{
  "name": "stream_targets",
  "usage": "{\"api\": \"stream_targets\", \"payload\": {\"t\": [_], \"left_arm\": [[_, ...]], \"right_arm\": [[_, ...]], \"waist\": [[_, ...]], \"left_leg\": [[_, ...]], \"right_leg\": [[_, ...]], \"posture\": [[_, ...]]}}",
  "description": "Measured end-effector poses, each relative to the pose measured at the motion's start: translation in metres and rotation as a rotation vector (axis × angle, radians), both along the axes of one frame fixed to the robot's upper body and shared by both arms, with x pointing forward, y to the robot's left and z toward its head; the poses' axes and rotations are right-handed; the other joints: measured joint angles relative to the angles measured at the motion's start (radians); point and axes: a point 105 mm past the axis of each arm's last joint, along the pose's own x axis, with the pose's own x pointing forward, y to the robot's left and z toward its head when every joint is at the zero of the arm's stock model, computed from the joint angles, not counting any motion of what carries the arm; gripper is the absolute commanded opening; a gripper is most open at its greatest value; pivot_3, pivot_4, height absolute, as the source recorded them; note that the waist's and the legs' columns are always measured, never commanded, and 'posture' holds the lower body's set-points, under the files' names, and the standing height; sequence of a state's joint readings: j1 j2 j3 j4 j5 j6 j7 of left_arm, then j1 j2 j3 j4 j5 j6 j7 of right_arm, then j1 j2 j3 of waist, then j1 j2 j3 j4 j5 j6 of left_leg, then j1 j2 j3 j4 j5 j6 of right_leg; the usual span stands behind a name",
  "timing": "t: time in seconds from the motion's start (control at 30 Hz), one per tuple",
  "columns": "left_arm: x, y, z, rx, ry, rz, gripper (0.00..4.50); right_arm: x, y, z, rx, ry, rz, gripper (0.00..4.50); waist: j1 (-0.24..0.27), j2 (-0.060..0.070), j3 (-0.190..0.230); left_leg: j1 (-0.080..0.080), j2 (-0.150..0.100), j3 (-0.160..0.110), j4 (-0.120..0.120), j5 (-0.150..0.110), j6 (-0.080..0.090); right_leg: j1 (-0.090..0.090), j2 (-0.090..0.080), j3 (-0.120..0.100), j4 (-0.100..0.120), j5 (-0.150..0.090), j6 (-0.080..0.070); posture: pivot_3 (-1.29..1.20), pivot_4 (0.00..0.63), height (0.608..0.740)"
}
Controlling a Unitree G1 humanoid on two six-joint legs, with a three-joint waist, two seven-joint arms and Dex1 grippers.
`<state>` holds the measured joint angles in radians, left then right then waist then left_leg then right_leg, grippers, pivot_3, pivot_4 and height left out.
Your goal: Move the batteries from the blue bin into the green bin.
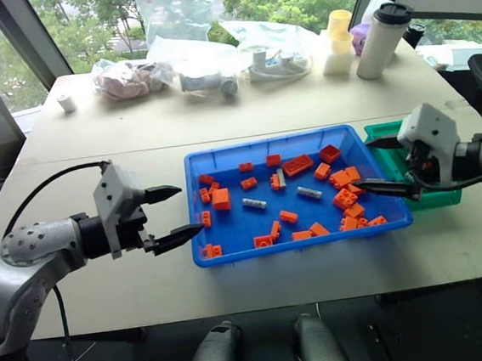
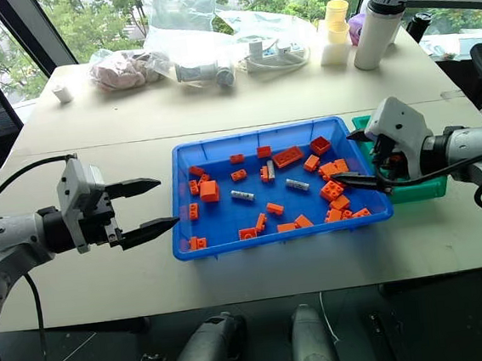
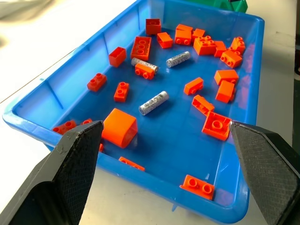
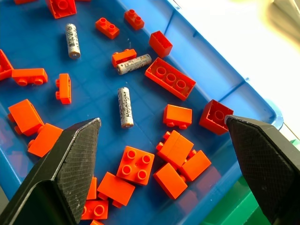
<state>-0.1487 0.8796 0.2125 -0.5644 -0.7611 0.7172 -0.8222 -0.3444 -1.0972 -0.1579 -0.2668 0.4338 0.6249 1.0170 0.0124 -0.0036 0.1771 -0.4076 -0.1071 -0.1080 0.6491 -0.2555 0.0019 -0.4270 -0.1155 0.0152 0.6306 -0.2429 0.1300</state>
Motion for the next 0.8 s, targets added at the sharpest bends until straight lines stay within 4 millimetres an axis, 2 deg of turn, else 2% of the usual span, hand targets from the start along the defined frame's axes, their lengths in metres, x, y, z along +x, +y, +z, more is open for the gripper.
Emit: {"api": "stream_targets", "payload": {"t": [0.33,0.6,0.7,0.8], "left_arm": [[0.001,0.000,0.003,-0.014,-0.006,0.010,4.50],[0.001,-0.002,0.003,-0.019,-0.012,0.011,4.50],[0.001,-0.003,0.003,-0.018,-0.013,0.008,4.50],[0.002,-0.003,0.004,-0.020,-0.018,0.008,4.50]], "right_arm": [[0.000,0.006,-0.008,0.011,0.027,0.019,4.39],[0.002,0.015,-0.008,0.019,0.028,0.055,4.39],[0.003,0.030,-0.016,0.045,0.053,0.106,4.39],[0.007,0.053,-0.023,0.059,0.064,0.174,4.39]], "waist": [[0.000,0.000,0.000],[0.000,0.000,0.000],[-0.001,0.000,0.000],[-0.005,0.000,0.000]], "left_leg": [[0.000,0.000,0.000,0.000,0.000,0.000],[0.000,0.000,0.000,0.000,0.000,0.000],[0.000,0.000,0.000,0.000,0.000,0.000],[0.000,0.000,0.000,0.000,0.000,0.000]], "right_leg": [[0.000,0.000,0.000,0.000,0.000,0.000],[0.000,0.000,0.000,0.000,0.000,0.000],[0.000,0.000,0.000,0.000,0.000,0.000],[0.000,0.001,0.000,0.000,0.000,0.000]], "posture": [[0.00,0.150,0.740],[0.00,0.150,0.740],[0.00,0.150,0.740],[0.00,0.150,0.740]]}}
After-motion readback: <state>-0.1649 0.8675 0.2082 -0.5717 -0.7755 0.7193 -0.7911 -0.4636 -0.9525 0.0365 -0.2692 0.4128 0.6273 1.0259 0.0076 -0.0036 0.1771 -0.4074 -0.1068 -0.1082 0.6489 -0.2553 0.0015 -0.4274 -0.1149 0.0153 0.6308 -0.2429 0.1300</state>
